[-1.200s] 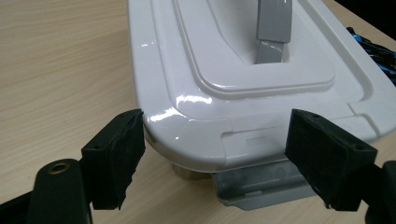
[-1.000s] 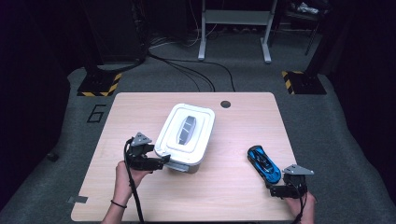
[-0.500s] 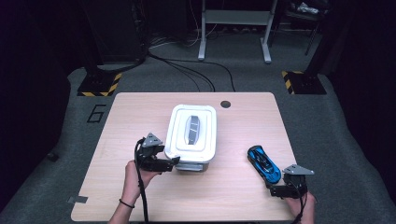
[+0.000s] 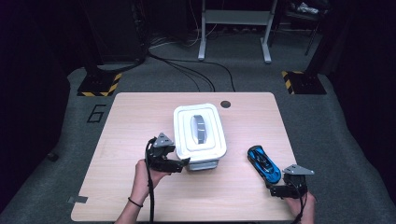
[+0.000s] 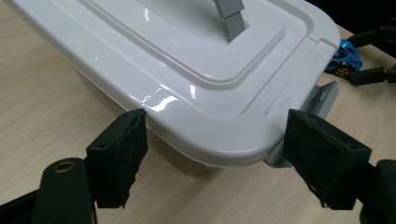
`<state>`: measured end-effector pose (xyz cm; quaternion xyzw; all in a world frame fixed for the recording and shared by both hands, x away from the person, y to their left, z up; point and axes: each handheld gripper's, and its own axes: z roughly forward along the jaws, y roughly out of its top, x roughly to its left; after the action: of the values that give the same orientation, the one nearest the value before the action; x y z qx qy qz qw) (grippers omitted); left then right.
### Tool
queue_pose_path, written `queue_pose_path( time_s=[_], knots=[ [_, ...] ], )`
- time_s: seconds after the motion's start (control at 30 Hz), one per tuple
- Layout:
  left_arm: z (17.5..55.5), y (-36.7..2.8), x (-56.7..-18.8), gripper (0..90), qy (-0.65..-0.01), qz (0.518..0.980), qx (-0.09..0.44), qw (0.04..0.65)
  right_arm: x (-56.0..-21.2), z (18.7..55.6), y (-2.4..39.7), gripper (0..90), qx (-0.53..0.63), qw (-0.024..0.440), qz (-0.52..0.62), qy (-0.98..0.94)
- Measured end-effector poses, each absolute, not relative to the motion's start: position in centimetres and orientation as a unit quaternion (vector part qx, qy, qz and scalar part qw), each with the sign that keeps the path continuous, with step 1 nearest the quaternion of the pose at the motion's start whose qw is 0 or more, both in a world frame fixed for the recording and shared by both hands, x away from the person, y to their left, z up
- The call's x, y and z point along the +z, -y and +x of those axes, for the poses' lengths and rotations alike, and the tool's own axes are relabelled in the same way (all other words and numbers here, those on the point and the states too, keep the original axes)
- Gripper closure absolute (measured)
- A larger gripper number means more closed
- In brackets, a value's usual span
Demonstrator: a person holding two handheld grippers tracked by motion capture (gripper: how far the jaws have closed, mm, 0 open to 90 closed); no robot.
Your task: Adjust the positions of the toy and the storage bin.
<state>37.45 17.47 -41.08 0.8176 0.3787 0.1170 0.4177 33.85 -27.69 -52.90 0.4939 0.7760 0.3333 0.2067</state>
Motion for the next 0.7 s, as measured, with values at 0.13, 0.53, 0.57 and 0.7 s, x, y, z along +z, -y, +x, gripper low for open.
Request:
queue_pose_path(
  time_s=[0.13,0.53,0.57,0.7],
  knots=[
    [37.5,-16.7,-41.1,23.3,-0.376,0.819,0.119,0.418,-52.9,33.8,27.7,2.4,0.333,0.207,0.493,-0.777],
    [38.2,-14.7,-41.6,22.4,-0.37,0.822,0.1,0.422,-52.9,33.8,27.7,2.4,0.333,0.207,0.492,-0.777],
    [38.4,-14.5,-41.7,22.3,-0.368,0.821,0.1,0.424,-52.9,33.8,27.7,2.4,0.333,0.207,0.492,-0.777],
    [38.7,-14.0,-41.7,22.1,-0.369,0.821,0.094,0.425,-52.9,33.8,27.7,2.5,0.333,0.206,0.493,-0.777]
  ],
)
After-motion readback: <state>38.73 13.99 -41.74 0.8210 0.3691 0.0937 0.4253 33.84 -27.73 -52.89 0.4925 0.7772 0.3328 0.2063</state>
